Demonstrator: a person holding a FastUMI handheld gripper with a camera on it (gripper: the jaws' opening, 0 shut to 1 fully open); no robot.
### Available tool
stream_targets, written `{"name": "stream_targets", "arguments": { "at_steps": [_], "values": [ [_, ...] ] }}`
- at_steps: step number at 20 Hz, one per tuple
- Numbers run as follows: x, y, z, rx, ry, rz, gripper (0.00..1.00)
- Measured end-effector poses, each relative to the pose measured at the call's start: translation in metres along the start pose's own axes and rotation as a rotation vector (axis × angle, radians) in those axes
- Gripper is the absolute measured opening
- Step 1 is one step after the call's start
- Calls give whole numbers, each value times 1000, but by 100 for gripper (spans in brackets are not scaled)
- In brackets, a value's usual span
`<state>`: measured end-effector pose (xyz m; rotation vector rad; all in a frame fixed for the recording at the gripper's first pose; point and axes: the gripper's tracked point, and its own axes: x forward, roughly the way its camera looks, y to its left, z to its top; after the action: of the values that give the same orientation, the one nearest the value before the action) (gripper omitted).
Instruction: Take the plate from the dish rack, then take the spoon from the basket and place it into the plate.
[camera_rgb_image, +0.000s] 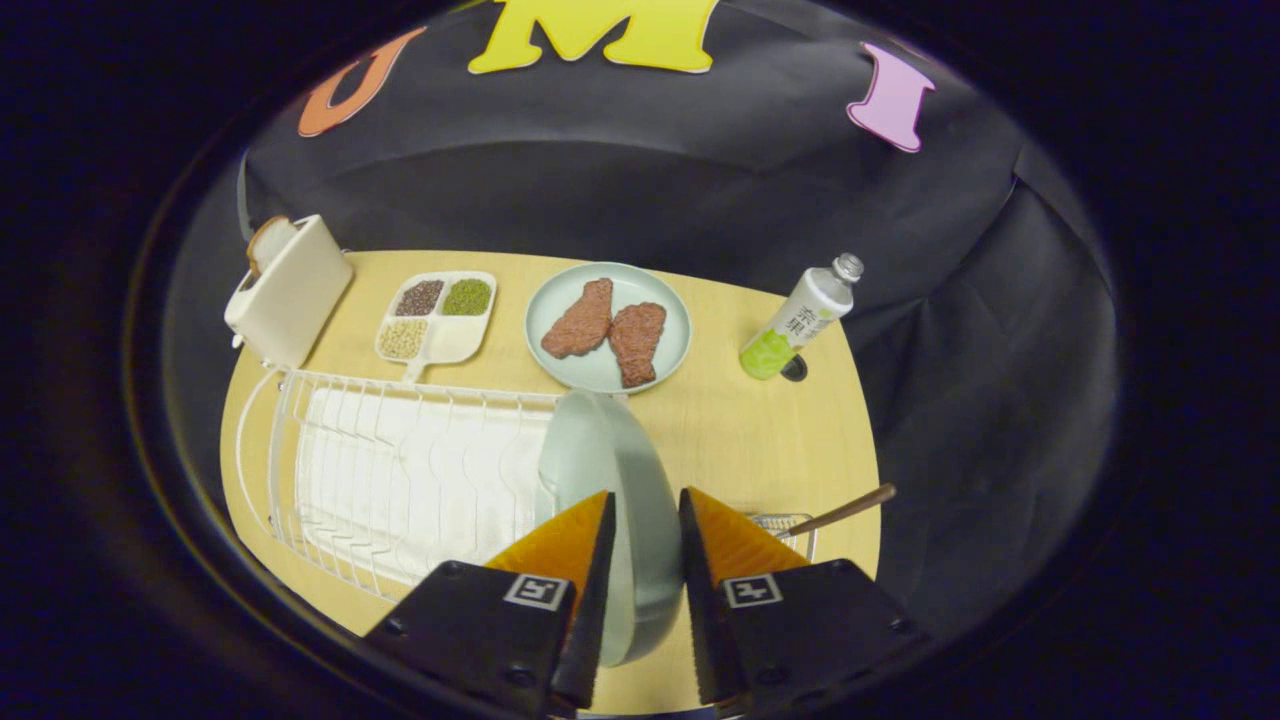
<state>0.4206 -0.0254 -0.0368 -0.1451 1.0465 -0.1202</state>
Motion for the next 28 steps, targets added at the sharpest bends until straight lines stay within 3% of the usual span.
{"name": "stream_targets", "arguments": {
  "at_steps": [1, 3, 6, 13, 20, 24, 28],
  "values": [
    [-2, 1, -1, -2, -3, -18, 29],
    [-12, 2, -1, -19, -15, -67, 27],
    [-26, -7, -2, -53, -41, -206, 25],
    [-72, -7, -4, -39, -137, -324, 23],
    [-122, -4, -31, -56, -210, -303, 23],
    [-145, 5, -67, -67, -253, -221, 23],
    [-154, 26, -120, -36, -267, -66, 23]
  ]
}}
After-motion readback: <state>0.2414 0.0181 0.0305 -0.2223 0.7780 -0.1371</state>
